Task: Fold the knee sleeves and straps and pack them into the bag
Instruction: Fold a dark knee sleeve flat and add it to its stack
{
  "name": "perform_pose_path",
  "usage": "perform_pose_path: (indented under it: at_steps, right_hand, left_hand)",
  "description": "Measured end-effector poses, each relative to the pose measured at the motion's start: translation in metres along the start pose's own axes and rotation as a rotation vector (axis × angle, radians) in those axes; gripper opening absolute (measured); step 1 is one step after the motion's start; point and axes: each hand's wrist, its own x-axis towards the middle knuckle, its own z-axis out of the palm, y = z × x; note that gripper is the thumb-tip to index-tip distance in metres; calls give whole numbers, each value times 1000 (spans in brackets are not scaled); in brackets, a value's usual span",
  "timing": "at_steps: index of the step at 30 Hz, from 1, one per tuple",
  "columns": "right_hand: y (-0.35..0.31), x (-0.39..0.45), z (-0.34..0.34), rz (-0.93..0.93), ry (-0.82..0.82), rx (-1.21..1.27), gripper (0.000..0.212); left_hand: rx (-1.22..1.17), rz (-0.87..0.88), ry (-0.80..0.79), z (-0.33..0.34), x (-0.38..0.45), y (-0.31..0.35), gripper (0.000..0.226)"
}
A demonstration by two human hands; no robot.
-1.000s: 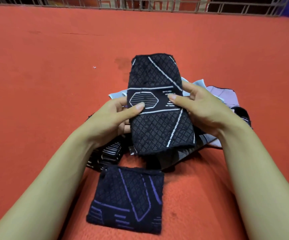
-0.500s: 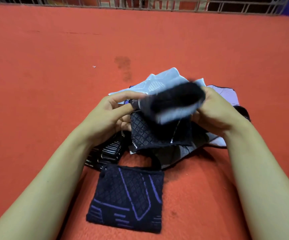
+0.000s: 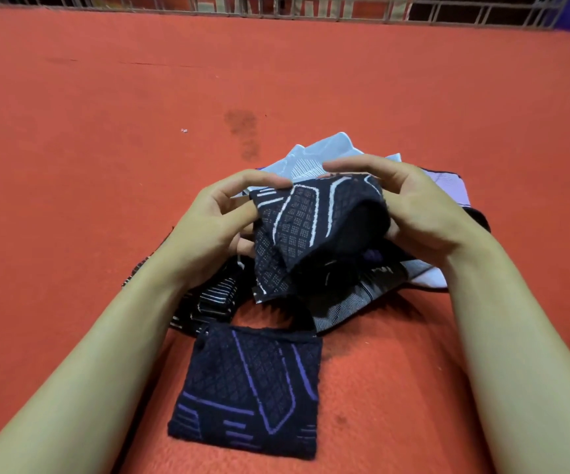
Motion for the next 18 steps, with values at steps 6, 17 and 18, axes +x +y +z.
perform_pose_path:
  at_steps: [6, 17, 18]
  right_hand:
    - [9, 8, 12, 129, 107, -55, 29]
    - [13, 14, 15, 262, 107, -14, 43]
    - [12, 14, 15, 273, 110, 28, 50]
  left_hand:
    - [-93, -211, -4, -5, 8, -10, 28]
    - [93, -160, 131, 5, 9, -15, 28]
    - [91, -130, 117, 4, 9, -17, 26]
